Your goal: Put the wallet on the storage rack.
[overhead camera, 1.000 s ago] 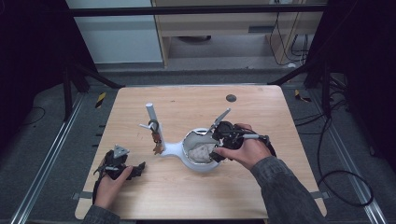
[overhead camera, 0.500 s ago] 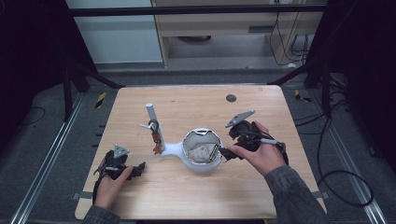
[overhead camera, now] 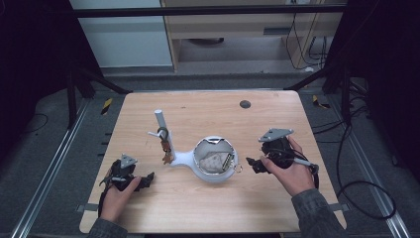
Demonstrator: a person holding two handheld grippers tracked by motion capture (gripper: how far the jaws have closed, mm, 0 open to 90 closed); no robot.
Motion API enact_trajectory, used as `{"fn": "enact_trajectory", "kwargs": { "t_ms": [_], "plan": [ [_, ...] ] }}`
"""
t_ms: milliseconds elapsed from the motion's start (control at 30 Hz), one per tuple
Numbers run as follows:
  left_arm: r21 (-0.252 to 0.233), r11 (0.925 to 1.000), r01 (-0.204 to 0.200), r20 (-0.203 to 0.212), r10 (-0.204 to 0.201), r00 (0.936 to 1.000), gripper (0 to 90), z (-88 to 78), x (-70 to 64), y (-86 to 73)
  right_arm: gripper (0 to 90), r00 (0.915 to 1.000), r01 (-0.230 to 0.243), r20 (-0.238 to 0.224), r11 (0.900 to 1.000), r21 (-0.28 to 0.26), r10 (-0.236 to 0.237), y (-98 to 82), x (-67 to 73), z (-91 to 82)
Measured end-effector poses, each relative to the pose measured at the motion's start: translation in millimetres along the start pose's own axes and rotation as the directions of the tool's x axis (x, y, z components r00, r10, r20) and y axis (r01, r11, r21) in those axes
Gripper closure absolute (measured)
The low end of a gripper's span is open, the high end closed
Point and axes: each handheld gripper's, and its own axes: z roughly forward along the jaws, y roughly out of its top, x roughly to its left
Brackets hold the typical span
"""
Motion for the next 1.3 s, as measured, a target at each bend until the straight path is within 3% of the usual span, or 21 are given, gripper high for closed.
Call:
{"fn": "enact_trajectory", "kwargs": {
  "t_ms": [233, 467, 867, 933, 1300],
  "plan": [
    [0.000, 1.0000, 0.000, 0.000, 0.000, 1.0000, 1.6, 0.1, -0.1, 0.0, 11.0, 0.9995, -0.022, 0.021, 1.000, -0.013, 0.022, -20.0, -6.4, 6.2],
    [-0.002, 1.0000, 0.004, -0.001, -0.004, 1.0000, 1.4, 0.2, -0.5, 0.0, 10.6, 0.9955, -0.088, 0.035, 0.996, -0.008, 0.088, -44.8, -12.7, 15.0],
    [-0.001, 1.0000, 0.002, -0.001, -0.002, 1.0000, 1.1, 0.2, -0.6, -0.1, 9.8, 0.9884, -0.148, 0.034, 0.989, 0.005, 0.148, -64.2, -18.0, 21.6],
    [-0.001, 1.0000, 0.001, -0.001, -0.001, 1.0000, 1.0, 0.2, -0.7, -0.1, 9.4, 0.9841, -0.174, 0.035, 0.985, 0.009, 0.174, -69.1, -19.7, 23.6],
    [-0.001, 1.0000, 0.001, -0.001, -0.001, 1.0000, 0.9, 0.1, -0.8, -0.2, 8.8, 0.9795, -0.200, 0.028, 0.979, 0.026, 0.199, -86.0, -22.6, 28.6]
  ]
}}
